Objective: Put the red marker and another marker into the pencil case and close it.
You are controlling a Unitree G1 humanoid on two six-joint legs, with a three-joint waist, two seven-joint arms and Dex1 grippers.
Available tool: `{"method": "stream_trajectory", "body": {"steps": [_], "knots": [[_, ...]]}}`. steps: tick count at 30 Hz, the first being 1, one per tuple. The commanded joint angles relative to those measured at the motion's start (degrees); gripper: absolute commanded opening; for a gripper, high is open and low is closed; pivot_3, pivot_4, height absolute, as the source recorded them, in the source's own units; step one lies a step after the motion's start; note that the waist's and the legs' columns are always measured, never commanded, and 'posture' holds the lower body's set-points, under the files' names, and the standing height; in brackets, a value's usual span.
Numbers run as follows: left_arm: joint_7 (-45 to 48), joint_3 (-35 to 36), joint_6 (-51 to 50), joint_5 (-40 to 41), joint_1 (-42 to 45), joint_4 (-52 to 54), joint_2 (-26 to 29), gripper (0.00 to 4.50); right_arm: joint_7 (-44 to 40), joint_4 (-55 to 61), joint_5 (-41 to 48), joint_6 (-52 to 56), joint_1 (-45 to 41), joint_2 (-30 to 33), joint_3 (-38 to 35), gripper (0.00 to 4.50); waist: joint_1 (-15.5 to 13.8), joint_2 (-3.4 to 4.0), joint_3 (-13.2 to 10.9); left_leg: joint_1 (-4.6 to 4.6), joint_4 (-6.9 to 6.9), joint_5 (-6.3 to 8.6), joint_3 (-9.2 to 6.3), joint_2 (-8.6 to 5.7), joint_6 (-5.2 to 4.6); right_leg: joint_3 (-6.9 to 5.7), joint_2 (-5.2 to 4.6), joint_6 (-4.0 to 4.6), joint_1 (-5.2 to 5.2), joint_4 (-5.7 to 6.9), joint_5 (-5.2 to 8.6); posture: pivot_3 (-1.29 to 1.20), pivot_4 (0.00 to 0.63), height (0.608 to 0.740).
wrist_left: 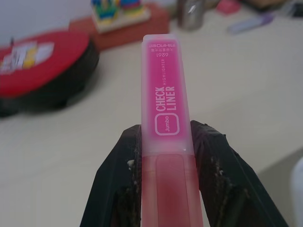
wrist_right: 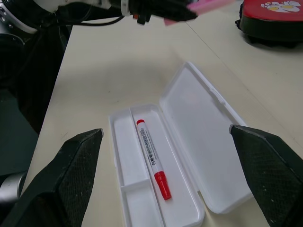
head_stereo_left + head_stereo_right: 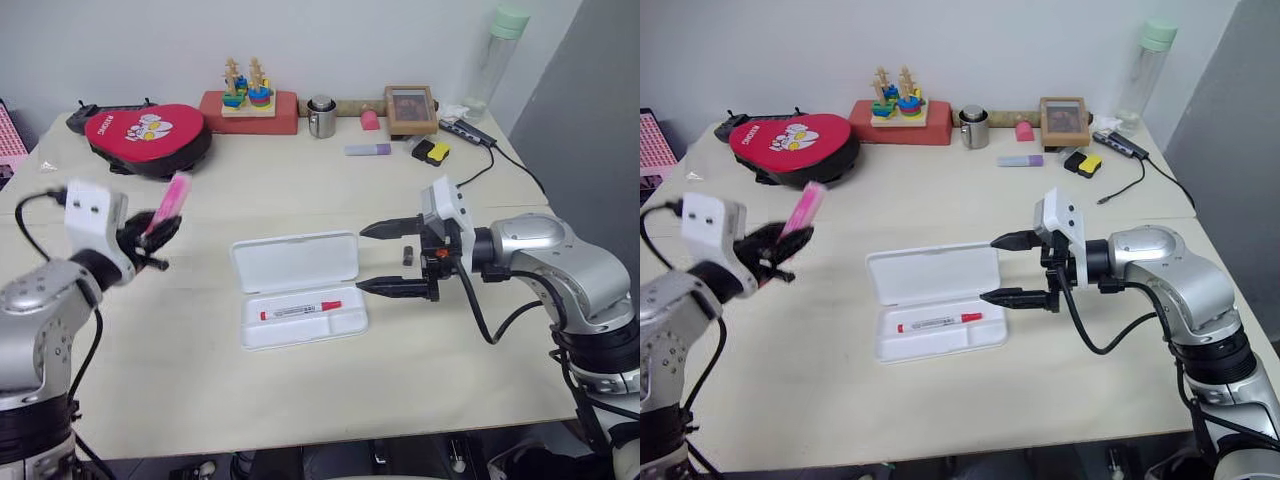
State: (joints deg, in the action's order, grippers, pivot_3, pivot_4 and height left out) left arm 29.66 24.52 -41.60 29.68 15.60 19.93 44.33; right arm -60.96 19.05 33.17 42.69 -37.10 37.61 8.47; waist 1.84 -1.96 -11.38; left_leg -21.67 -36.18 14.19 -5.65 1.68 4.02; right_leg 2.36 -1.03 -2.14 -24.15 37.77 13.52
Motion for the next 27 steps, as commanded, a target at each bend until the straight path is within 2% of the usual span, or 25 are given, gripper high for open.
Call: {"method": "stream_trajectory", "body": {"steps": [1,5,9,16,22,27], "knots": [[6.3,-3.9,-0.9,5.3,3.2,8.4,3.2,1.2,-0.8,-0.4,-0.1,-1.7,0.0,1.0,-1.5,4.5,0.0,0.0,0.0,0.0,0.0,0.0,0.01,0.0,0.0,0.0,0.0,0.0,-0.01,0.0,0.0,0.0,0.15,0.74],[15.4,-10.4,1.7,5.9,0.8,13.4,7.3,1.2,-2.4,-0.5,-0.6,-2.4,0.7,2.6,-1.0,4.5,0.2,0.03,0.0,-0.01,0.03,0.0,0.07,0.0,0.0,0.05,0.0,-0.01,-0.02,-0.04,0.01,0.0,0.15,0.74],[22.5,-15.7,5.4,2.9,-1.7,11.9,11.0,1.2,-3.3,-0.9,-1.4,-3.3,1.2,3.7,-0.6,4.5,0.4,0.09,-0.1,0.0,0.05,0.0,0.03,0.03,-0.01,0.03,0.05,0.01,-0.06,-0.02,0.01,0.0,0.15,0.74],[31.0,-19.7,13.4,-3.3,-6.7,9.0,15.9,1.2,-3.1,-0.7,-1.8,-3.5,1.6,3.8,-0.8,4.5,0.5,0.13,-0.1,0.0,0.02,0.0,0.06,0.03,-0.01,0.06,0.07,0.02,-0.06,0.0,0.02,0.0,0.15,0.74],[35.1,-20.7,16.4,-4.5,-10.9,7.9,16.5,1.2,-3.0,-0.4,-2.2,-3.3,1.8,3.9,-1.0,4.5,0.4,0.16,-0.1,-0.06,0.04,0.0,0.06,0.04,-0.01,0.05,0.06,0.02,-0.1,-0.05,0.03,0.0,0.15,0.74],[35.8,-22.3,17.5,-5.7,-11.2,6.3,15.4,1.2,-2.9,-0.4,-2.3,-3.0,1.4,3.8,-0.8,4.5,0.2,0.16,-0.1,-0.05,0.03,0.0,0.05,0.04,-0.01,0.04,0.06,0.02,-0.1,-0.02,0.02,0.0,0.15,0.74]]}}
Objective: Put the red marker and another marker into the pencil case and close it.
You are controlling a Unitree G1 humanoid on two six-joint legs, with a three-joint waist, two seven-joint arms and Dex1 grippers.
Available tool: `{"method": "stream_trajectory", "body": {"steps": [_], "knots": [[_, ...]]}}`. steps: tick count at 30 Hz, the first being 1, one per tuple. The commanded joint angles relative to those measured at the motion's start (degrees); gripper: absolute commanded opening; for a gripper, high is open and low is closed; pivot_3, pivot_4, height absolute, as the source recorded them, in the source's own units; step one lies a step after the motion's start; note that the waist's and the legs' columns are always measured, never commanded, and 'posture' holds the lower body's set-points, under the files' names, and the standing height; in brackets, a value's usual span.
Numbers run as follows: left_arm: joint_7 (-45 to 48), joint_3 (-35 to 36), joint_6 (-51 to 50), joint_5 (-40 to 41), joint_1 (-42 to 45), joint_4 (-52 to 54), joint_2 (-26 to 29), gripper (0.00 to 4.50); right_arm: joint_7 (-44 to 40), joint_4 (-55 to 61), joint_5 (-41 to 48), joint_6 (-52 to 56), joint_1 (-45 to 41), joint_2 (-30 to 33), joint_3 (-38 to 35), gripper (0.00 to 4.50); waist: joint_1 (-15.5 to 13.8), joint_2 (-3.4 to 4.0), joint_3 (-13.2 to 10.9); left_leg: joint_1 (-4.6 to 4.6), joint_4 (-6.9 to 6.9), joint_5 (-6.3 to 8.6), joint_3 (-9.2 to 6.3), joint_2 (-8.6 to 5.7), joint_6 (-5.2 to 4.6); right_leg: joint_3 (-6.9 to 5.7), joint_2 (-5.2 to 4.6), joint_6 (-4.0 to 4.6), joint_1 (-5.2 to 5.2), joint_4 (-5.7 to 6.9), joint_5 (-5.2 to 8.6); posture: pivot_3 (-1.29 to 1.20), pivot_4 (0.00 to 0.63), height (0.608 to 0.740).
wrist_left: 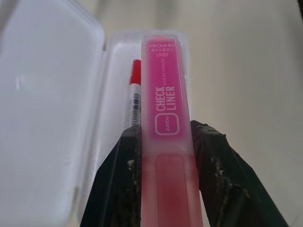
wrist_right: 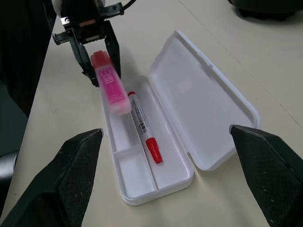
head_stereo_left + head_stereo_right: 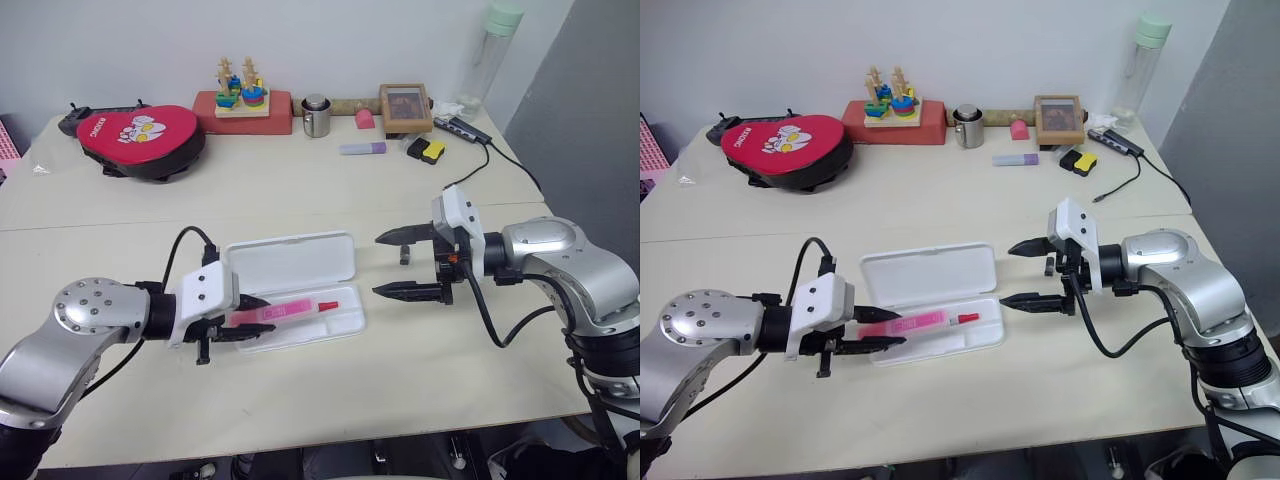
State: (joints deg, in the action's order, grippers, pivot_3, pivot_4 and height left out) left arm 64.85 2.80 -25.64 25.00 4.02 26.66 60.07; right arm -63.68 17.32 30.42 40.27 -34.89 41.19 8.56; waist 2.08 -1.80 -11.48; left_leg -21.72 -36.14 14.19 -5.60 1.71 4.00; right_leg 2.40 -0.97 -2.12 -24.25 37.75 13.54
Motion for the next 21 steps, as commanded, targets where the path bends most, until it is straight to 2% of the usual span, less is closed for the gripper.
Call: {"method": "stream_trajectory", "body": {"steps": [1,6,14,15,21], "knots": [[0.6,-1.1,2.0,-1.7,0.5,-0.9,-0.4,1.2,-0.1,1.4,0.4,-0.5,-0.9,0.2,-0.9,4.5,-0.1,0.0,0.0,0.0,0.0,0.0,0.0,0.0,0.0,0.0,0.0,0.0,0.0,0.01,0.0,0.0,0.15,0.74],[1.3,-4.7,4.3,-5.1,1.8,-2.8,-1.2,1.2,0.5,1.7,0.5,0.1,-1.4,0.1,-0.9,4.5,-0.1,0.0,0.0,0.0,-0.01,0.0,0.0,0.0,0.0,0.0,0.0,0.0,0.0,0.01,0.0,0.0,0.15,0.74],[2.2,-6.0,6.3,-7.2,2.2,-4.4,-1.6,1.2,1.0,2.5,0.9,1.0,-1.2,0.2,-1.3,4.5,-0.1,0.0,0.0,0.0,0.0,0.0,0.0,0.0,0.0,0.0,0.0,0.0,0.0,0.01,0.0,0.0,0.15,0.74],[2.1,-6.2,6.5,-7.5,2.4,-4.7,-1.8,1.9,1.1,2.5,1.0,1.1,-1.3,0.1,-1.3,4.5,-0.1,0.0,0.0,0.0,-0.01,0.0,0.0,0.0,0.0,0.0,0.0,0.0,0.0,0.01,0.0,0.0,0.15,0.74],[0.6,-6.3,7.2,-8.7,3.3,-5.4,-3.9,3.03,1.4,2.7,1.2,1.7,-1.6,0.0,-1.2,4.5,-0.1,0.0,0.0,0.0,-0.01,0.0,-0.01,0.0,0.0,-0.01,0.0,0.0,0.0,0.02,0.0,0.0,0.15,0.74]]}}
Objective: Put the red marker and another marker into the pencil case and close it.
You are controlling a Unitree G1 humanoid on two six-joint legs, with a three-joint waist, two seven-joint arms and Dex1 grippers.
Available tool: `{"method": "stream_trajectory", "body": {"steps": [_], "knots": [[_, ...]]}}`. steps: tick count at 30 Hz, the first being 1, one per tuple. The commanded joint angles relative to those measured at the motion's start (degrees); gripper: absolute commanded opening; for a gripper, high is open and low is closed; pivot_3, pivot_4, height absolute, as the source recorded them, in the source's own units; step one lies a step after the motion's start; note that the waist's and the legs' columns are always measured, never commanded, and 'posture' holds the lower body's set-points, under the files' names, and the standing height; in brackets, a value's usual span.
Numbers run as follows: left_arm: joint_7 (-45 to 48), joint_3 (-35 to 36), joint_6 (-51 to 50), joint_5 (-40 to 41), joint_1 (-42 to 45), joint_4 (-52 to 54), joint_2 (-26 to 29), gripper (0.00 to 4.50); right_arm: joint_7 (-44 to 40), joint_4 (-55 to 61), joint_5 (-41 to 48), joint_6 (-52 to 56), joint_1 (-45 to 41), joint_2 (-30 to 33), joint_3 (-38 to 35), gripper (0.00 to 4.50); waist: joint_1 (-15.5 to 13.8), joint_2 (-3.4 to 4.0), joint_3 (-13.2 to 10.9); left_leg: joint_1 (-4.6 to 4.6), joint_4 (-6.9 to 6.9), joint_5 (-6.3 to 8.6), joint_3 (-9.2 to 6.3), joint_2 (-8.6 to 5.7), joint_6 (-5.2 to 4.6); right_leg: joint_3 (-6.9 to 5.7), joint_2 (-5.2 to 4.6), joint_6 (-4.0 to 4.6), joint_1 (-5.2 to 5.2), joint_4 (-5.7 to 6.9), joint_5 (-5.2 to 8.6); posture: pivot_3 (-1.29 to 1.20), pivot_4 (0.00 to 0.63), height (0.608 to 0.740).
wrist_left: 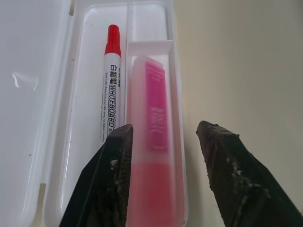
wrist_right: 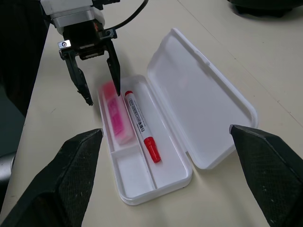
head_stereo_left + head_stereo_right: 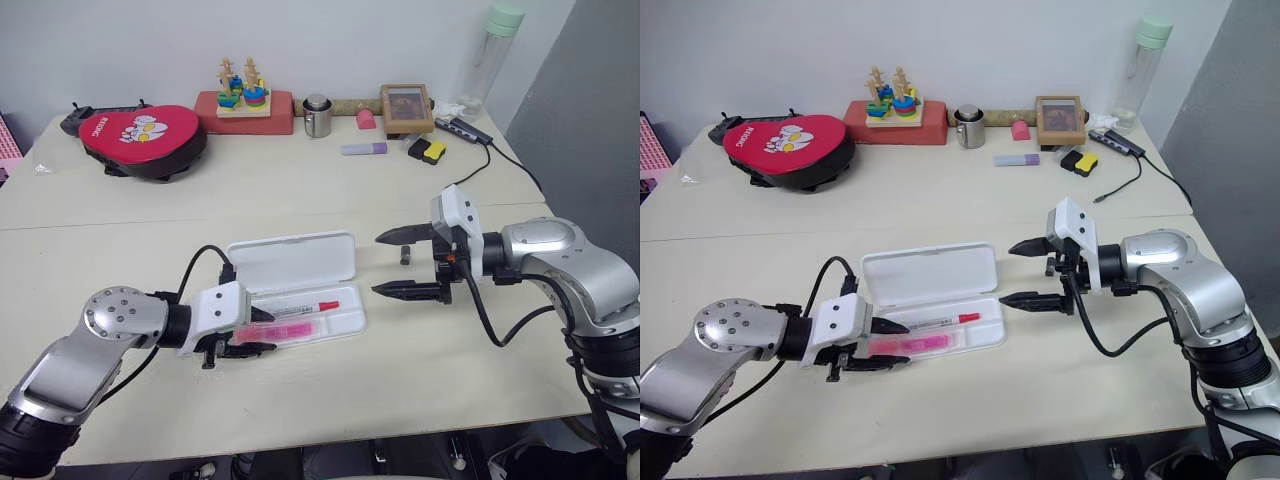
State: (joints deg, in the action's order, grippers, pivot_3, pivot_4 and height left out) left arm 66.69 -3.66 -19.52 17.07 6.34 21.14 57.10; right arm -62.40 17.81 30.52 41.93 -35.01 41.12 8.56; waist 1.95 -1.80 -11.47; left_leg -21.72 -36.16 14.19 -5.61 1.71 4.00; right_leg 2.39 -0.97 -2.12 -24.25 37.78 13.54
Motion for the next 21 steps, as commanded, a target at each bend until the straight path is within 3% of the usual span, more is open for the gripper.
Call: {"method": "stream_trajectory", "body": {"steps": [1,7,12,21], "knots": [[-1.4,0.2,1.2,-1.0,1.0,0.1,-1.2,3.33,0.1,2.2,1.0,0.0,-1.4,0.1,-1.2,4.5,0.0,0.0,0.0,0.0,0.0,0.0,0.0,0.0,0.0,0.0,0.0,0.0,0.0,0.0,0.0,0.0,0.15,0.74],[-1.7,4.5,-4.8,5.8,1.6,2.9,-2.1,4.41,2.5,-0.5,-2.9,-1.7,-2.4,-0.4,0.3,4.5,0.0,0.0,0.0,0.0,0.0,0.0,0.01,0.0,0.0,0.01,0.0,0.0,0.0,0.0,0.0,0.0,0.15,0.74],[-1.3,11.1,-13.7,14.9,2.2,7.2,-0.1,4.46,7.4,-7.0,-10.2,-3.8,-3.8,-1.6,3.1,4.5,0.1,0.0,0.0,0.02,-0.05,0.0,-0.01,0.0,0.0,0.0,0.0,0.0,0.01,0.07,0.0,0.0,0.15,0.74],[-2.6,21.3,-20.7,21.0,0.8,11.3,4.1,4.46,14.3,-15.6,-17.9,-1.4,-3.8,-4.1,5.2,4.5,0.5,0.01,0.0,0.01,-0.03,0.0,-0.02,0.01,0.0,0.0,0.01,0.0,-0.01,0.07,0.0,0.0,0.15,0.74]]}}
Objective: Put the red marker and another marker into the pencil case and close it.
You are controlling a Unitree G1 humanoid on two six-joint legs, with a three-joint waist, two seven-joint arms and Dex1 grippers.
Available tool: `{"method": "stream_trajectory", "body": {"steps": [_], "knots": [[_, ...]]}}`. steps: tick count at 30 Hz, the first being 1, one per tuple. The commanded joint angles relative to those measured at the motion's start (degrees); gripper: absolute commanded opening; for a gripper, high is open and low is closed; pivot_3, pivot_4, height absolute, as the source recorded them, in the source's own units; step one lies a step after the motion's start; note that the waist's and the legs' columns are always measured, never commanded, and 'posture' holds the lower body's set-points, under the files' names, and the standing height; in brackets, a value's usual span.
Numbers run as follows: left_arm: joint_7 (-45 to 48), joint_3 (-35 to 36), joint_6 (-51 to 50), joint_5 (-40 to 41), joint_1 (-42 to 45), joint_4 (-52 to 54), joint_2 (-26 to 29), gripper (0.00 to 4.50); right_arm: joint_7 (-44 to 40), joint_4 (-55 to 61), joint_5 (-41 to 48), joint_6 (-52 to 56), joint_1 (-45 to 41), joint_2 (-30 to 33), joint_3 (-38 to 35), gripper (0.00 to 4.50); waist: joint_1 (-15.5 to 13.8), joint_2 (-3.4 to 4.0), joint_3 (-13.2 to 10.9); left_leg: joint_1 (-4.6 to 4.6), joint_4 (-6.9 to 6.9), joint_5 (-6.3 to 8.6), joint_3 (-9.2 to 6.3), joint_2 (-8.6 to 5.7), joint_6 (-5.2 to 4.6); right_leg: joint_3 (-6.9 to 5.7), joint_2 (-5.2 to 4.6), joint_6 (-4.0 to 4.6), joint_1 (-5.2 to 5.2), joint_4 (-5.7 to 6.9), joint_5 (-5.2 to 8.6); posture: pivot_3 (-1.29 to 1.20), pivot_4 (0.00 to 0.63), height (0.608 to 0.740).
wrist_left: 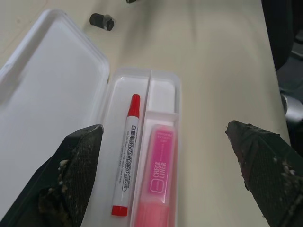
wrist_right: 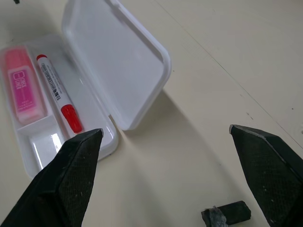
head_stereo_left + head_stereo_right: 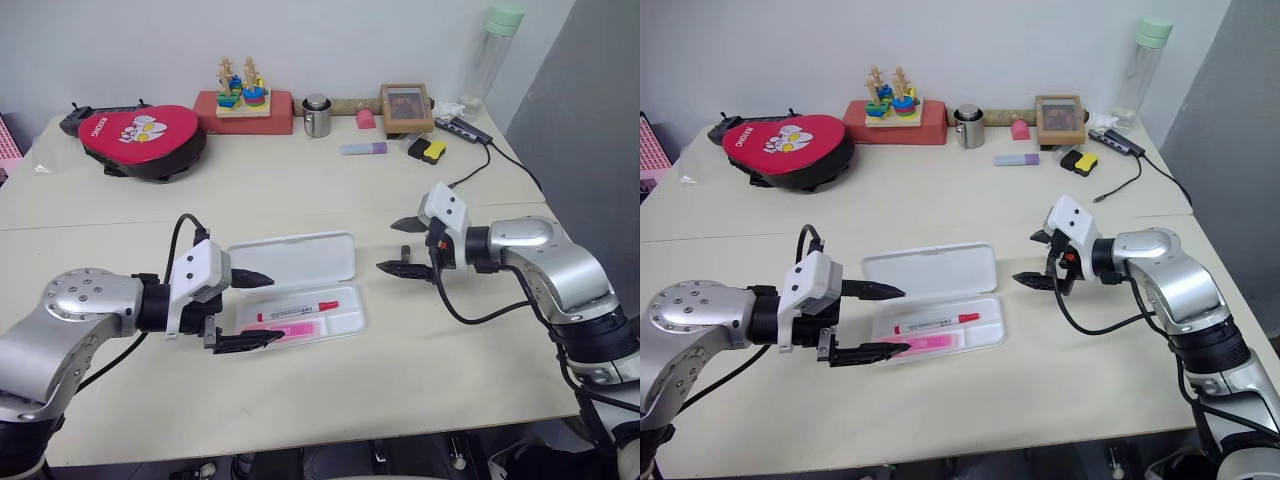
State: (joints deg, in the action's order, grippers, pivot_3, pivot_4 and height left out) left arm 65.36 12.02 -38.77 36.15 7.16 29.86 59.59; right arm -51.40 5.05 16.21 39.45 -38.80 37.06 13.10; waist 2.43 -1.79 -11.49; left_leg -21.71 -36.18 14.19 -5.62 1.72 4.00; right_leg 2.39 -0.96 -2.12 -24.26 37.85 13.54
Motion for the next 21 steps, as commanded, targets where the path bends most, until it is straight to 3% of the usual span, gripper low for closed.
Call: {"method": "stream_trajectory", "body": {"steps": [1,5,21], "knots": [[-1.6,6.1,-1.8,2.3,-0.2,2.9,1.7,4.46,3.6,-3.0,-4.1,1.2,0.1,0.0,0.7,4.5,0.1,0.03,0.0,0.01,0.0,0.0,0.0,0.0,0.0,0.0,0.0,0.0,0.0,0.0,0.0,0.0,0.15,0.74],[-2.9,7.2,-2.3,2.4,-2.5,4.1,1.6,4.46,3.3,-3.1,-2.9,5.6,1.2,0.3,-0.6,4.5,0.1,0.04,0.0,0.01,0.0,0.0,0.01,-0.01,0.0,0.01,-0.01,0.0,0.01,-0.01,0.0,0.0,0.15,0.74],[-7.5,6.6,-2.9,4.1,-0.5,4.6,0.8,4.46,3.8,-6.6,-4.9,6.1,3.0,-0.9,0.7,4.5,0.5,0.04,0.0,-0.01,0.0,0.0,0.03,-0.02,0.0,0.03,-0.01,0.0,-0.01,0.0,0.0,0.0,0.15,0.74]]}}
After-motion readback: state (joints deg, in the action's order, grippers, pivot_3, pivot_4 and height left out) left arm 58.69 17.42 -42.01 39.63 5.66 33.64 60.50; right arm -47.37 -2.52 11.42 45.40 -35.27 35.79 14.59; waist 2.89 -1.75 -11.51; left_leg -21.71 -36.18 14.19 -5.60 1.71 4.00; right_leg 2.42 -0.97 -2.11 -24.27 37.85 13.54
